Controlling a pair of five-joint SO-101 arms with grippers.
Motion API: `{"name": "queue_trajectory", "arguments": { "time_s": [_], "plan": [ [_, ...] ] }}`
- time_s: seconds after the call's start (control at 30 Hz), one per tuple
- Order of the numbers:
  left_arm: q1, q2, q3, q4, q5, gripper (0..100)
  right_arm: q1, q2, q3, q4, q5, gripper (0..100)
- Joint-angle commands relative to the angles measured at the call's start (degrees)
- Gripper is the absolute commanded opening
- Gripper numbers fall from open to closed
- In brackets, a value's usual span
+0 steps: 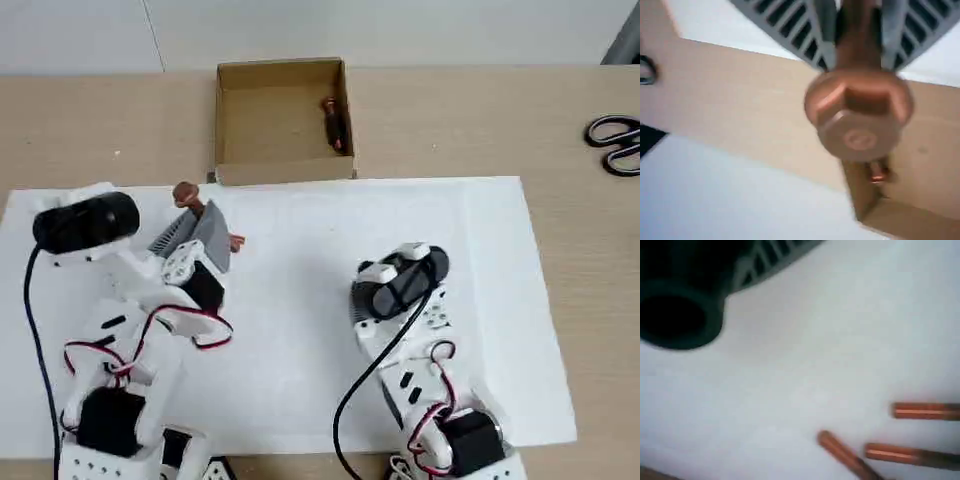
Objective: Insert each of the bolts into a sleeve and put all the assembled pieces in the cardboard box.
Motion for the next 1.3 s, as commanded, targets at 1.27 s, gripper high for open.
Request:
{"name": "queue_trajectory", "arguments": {
  "time_s": [1.27],
  "plan": [
    [16.44, -19.78, 12.53, 2.20, 2.46, 1, -21.49, -0.66, 0.26, -6.46, -1.67, 0.2]
  ]
}}
